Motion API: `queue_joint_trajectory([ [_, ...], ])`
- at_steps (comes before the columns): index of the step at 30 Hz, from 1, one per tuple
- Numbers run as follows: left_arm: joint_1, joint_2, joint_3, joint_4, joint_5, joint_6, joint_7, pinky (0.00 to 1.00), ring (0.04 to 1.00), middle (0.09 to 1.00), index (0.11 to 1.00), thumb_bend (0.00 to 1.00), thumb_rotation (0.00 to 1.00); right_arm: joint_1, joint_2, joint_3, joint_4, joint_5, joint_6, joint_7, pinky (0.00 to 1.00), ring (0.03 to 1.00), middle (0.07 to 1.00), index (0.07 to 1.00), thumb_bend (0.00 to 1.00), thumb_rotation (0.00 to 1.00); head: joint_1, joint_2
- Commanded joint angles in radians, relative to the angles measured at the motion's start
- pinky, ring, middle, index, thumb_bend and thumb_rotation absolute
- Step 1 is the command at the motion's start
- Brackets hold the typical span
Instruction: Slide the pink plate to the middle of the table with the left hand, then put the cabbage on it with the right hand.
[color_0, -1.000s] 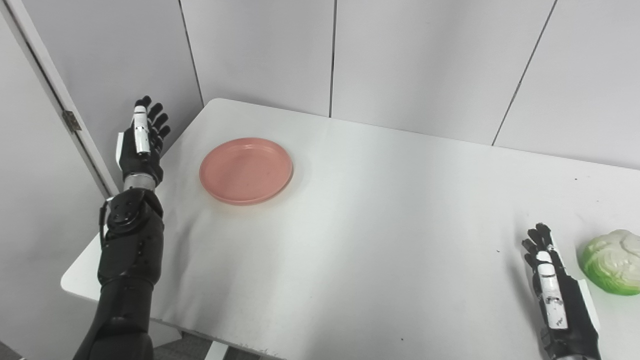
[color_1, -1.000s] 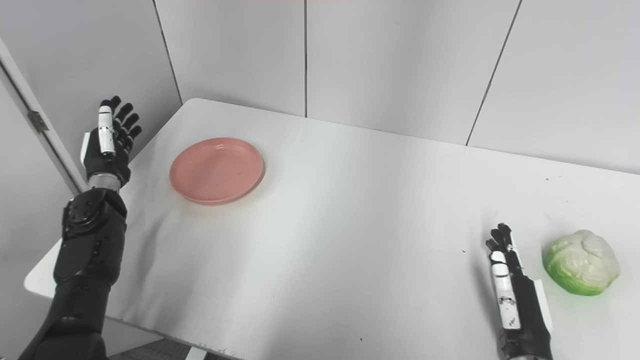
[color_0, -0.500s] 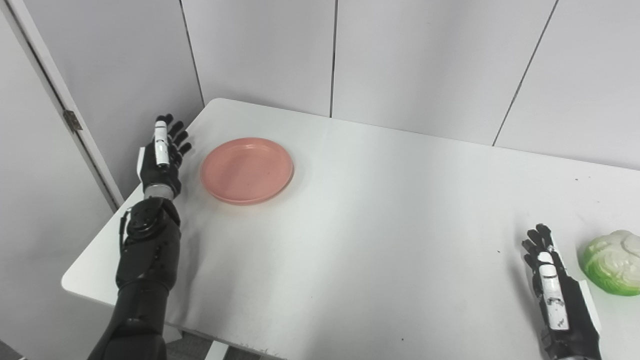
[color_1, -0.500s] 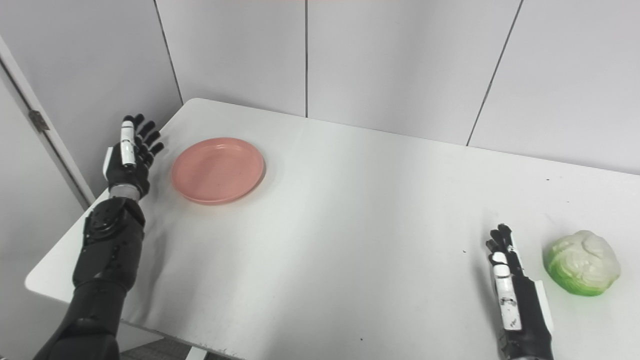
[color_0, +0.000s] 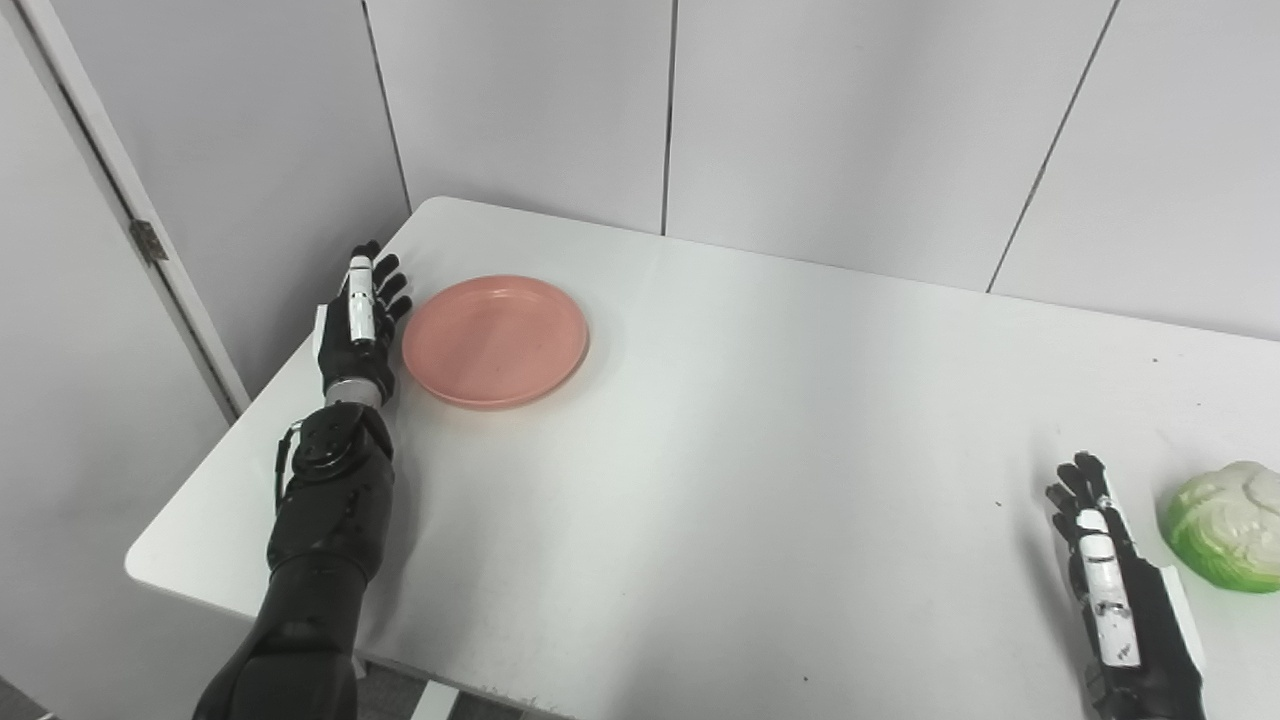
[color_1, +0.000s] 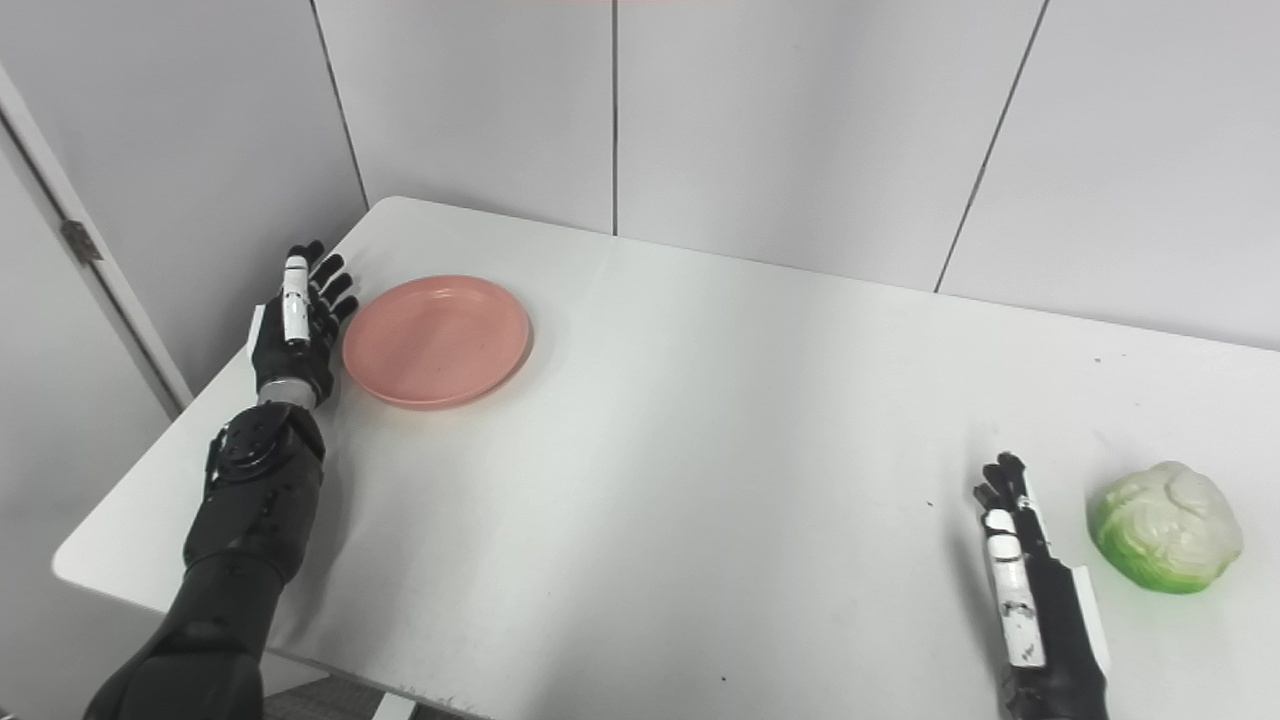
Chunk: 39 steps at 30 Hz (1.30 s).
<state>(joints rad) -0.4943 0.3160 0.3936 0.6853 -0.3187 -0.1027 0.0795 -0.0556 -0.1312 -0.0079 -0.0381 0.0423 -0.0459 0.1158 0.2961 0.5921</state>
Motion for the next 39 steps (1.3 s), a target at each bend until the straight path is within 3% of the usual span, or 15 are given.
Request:
queue_joint_trajectory([
  [1, -0.024, 0.0, -0.005, 0.024, 0.0, -0.003, -0.007, 0.9, 0.905, 0.907, 0.895, 0.43, 1.0, -0.006, 0.001, -0.007, -0.018, 0.014, 0.005, 0.0, 0.99, 0.959, 0.964, 0.977, 0.12, 1.0, 0.001, 0.0],
  [14, -0.019, -0.047, -0.033, 0.057, -0.035, -0.017, -0.099, 0.93, 0.919, 0.932, 0.921, 0.4, 1.0, -0.008, -0.003, -0.002, -0.014, -0.002, 0.0, -0.001, 0.98, 0.951, 0.962, 0.977, 0.13, 1.0, -0.01, 0.007],
  [18, -0.01, -0.056, -0.065, 0.044, -0.009, -0.01, -0.104, 0.9, 0.899, 0.914, 0.914, 0.4, 1.0, -0.008, -0.003, 0.0, -0.009, -0.009, -0.009, -0.002, 0.97, 0.945, 0.955, 0.973, 0.13, 1.0, -0.016, 0.009],
  [26, 0.02, -0.082, -0.121, -0.041, 0.016, 0.032, -0.104, 0.87, 0.89, 0.893, 0.89, 0.42, 1.0, -0.009, -0.001, 0.005, -0.009, -0.031, -0.007, -0.006, 0.95, 0.946, 0.953, 0.967, 0.14, 1.0, -0.028, 0.007],
  [39, 0.07, -0.165, -0.23, -0.242, 0.065, 0.173, -0.103, 0.88, 0.875, 0.874, 0.866, 0.43, 1.0, -0.009, 0.01, 0.014, -0.016, -0.044, 0.015, -0.014, 0.95, 0.941, 0.95, 0.969, 0.16, 1.0, -0.064, 0.015],
])
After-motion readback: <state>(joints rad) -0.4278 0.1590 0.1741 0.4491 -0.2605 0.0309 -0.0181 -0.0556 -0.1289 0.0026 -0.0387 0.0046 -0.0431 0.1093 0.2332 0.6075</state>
